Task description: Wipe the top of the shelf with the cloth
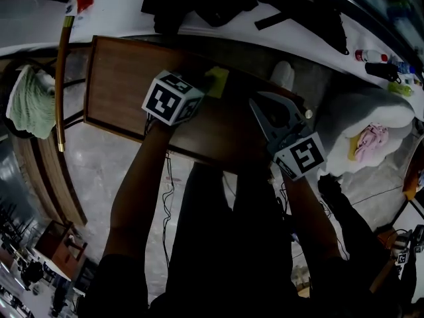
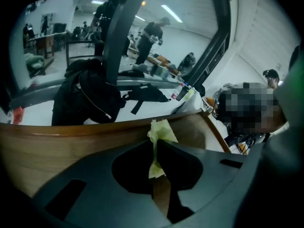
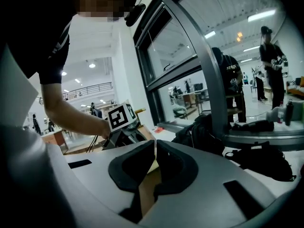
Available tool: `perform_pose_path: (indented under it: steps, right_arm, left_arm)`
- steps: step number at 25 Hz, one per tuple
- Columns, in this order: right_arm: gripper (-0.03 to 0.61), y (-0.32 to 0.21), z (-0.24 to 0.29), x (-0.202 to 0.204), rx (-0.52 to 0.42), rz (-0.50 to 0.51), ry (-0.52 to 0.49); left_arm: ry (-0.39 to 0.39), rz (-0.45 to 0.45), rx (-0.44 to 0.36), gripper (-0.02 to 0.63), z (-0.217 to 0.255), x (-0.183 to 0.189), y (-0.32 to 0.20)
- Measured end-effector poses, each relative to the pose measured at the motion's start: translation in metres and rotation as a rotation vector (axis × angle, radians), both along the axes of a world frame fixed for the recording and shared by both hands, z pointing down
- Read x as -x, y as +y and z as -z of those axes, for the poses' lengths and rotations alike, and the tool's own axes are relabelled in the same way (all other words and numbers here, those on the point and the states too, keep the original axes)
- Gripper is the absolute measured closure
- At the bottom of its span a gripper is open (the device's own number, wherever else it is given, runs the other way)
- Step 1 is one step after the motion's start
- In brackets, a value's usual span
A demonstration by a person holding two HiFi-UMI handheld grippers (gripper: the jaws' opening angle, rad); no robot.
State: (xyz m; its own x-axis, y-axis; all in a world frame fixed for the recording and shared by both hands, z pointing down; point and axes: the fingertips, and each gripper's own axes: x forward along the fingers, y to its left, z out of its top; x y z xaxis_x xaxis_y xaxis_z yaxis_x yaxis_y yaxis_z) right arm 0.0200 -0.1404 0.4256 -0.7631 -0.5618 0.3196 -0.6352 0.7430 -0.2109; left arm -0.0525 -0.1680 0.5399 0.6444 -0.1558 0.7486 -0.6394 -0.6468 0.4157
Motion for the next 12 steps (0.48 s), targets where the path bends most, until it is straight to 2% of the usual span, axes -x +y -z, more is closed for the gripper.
perform_pose_path:
  steps: [9,12]
  right_arm:
    - [0.552,-0.003,-0.008,0.040,0.008,0.032,0.004]
    - [0.552,-0.005,-0.009,0.050,0.005,0.046,0.006]
  left_arm:
    - [-0.081,0.116,-0.032,0.580,-0.006,0.108,-0.035]
    - [-0.142,0.171,-0.056,0.580,-0.007,0.153,-0.049]
